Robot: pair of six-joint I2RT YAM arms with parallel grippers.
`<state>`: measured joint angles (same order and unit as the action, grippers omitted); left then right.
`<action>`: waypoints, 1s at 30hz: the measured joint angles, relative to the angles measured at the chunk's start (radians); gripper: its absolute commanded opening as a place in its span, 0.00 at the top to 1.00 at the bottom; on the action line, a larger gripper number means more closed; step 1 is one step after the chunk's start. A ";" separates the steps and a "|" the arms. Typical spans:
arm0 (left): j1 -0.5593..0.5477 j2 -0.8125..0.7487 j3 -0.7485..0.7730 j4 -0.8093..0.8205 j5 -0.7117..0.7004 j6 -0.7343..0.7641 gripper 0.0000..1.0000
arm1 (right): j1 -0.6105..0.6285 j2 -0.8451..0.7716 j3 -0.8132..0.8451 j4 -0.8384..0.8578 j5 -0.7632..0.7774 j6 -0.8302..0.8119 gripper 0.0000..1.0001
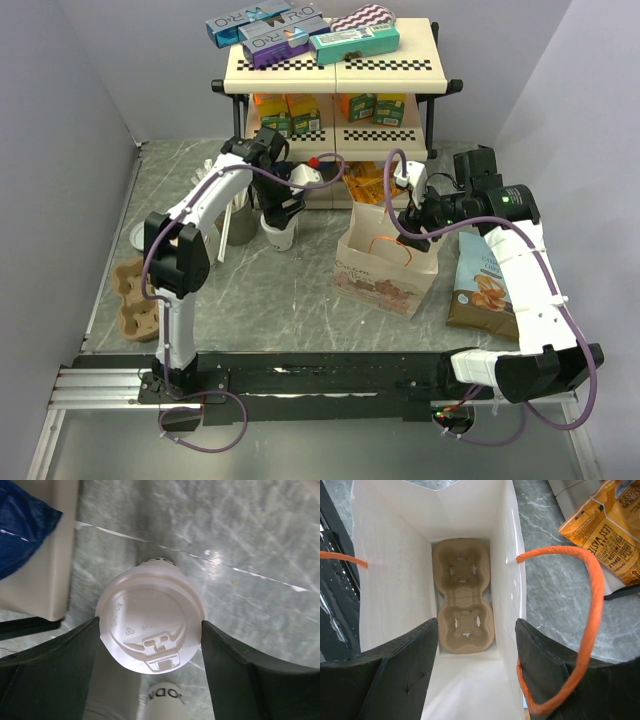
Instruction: Pack the takeout coffee
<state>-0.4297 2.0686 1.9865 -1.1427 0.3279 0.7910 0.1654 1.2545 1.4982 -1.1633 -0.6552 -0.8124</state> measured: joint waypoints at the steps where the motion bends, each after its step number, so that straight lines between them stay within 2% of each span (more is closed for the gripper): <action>1: 0.000 -0.008 -0.003 -0.009 0.008 -0.006 0.56 | 0.000 0.002 0.000 0.001 0.001 0.000 0.30; 5: 0.000 -0.064 -0.030 -0.035 0.045 -0.030 0.84 | 0.000 0.004 0.000 0.010 0.012 0.004 0.30; 8: -0.002 -0.131 -0.055 -0.061 0.080 -0.044 0.99 | 0.000 0.004 -0.001 0.021 0.024 0.008 0.30; 20: -0.069 -0.463 -0.062 -0.102 0.243 -0.137 0.99 | -0.009 0.015 0.021 0.018 0.060 0.004 0.30; 30: -0.093 -0.512 0.030 -0.092 0.251 -0.187 0.99 | -0.047 0.059 0.126 -0.002 0.027 0.024 0.30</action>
<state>-0.5224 1.5570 2.0163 -1.2346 0.5793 0.6044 0.1188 1.3132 1.6245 -1.1652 -0.6281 -0.7883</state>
